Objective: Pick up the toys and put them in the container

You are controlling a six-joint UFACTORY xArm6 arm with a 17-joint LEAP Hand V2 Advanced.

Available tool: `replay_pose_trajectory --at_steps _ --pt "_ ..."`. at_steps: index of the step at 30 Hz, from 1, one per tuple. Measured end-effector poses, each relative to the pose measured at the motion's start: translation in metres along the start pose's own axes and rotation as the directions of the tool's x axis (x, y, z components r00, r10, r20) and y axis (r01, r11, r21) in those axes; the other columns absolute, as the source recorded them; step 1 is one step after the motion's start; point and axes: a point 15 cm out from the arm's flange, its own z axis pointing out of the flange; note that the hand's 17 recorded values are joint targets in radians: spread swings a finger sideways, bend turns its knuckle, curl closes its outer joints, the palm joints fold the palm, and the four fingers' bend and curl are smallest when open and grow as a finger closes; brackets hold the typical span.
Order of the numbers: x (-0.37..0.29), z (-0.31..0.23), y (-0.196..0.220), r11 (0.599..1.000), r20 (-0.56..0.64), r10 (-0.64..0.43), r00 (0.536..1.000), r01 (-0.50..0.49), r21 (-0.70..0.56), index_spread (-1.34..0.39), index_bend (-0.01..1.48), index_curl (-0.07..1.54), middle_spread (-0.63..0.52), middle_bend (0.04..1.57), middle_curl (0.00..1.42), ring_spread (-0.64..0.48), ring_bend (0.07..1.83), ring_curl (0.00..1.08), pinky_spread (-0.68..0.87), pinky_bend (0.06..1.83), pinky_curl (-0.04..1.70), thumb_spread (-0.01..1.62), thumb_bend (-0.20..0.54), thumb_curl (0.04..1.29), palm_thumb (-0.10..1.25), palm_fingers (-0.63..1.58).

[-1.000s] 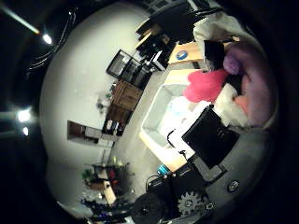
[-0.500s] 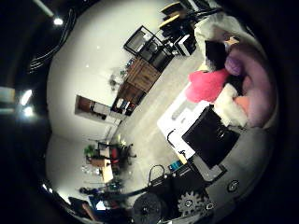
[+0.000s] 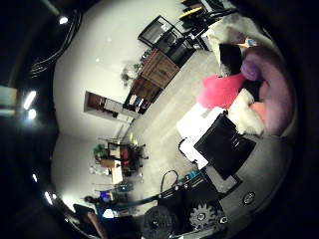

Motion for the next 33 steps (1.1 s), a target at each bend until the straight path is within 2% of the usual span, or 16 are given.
replay_pose_trajectory --at_steps 14,17,20,22,24,25,26,27,33 --pt "0.007 0.001 -0.005 0.999 -0.008 0.03 1.0 -0.03 0.012 -0.35 1.09 1.14 -0.33 1.16 1.2 -0.31 1.37 1.0 -0.19 1.53 0.8 1.06 -0.003 1.2 1.06 0.9" --pt "0.006 0.0 -0.005 0.999 -0.008 0.033 0.999 -0.033 0.014 -0.36 1.08 1.14 -0.33 1.15 1.2 -0.3 1.37 0.99 -0.2 1.52 0.79 1.06 -0.03 1.18 1.01 0.89" --pt "0.006 0.0 -0.001 0.999 -0.009 0.032 0.999 -0.032 0.001 -0.38 0.9 1.09 -0.34 1.04 1.13 -0.3 1.35 0.94 -0.25 1.52 0.77 1.01 -0.096 1.09 0.83 0.78" --pt "0.009 0.001 0.001 1.0 -0.024 0.025 0.999 -0.025 -0.006 -0.41 0.72 1.04 -0.37 0.88 1.06 -0.32 1.33 0.9 -0.3 1.53 0.76 0.99 -0.1 1.01 0.73 0.56" --pt "0.012 0.001 0.002 1.0 -0.046 0.017 0.999 -0.018 -0.014 -0.46 0.51 0.92 -0.4 0.6 0.94 -0.33 1.23 0.85 -0.37 1.56 0.75 0.98 -0.09 0.93 0.64 0.12" --pt "0.013 0.001 0.003 1.0 -0.057 0.01 0.998 -0.011 -0.018 -0.48 0.46 0.87 -0.39 0.53 0.88 -0.33 1.18 0.82 -0.39 1.57 0.73 0.97 -0.08 0.89 0.61 0.07" --pt "0.013 0.001 0.004 1.0 -0.061 0.004 0.998 -0.005 -0.02 -0.5 0.43 0.84 -0.38 0.5 0.85 -0.33 1.12 0.79 -0.38 1.53 0.71 0.98 -0.078 0.87 0.59 0.01" --pt "0.013 0.001 0.004 1.0 -0.062 0.002 0.998 -0.003 -0.021 -0.53 0.4 0.75 -0.37 0.45 0.79 -0.31 1.01 0.72 -0.31 1.39 0.66 0.97 -0.07 0.82 0.55 -0.07" --pt "0.012 0.002 0.008 0.999 -0.057 0.003 0.998 -0.005 -0.039 -0.58 0.31 0.58 -0.34 0.36 0.64 -0.27 0.85 0.57 -0.12 1.12 0.54 0.96 -0.042 0.68 0.51 0.01"
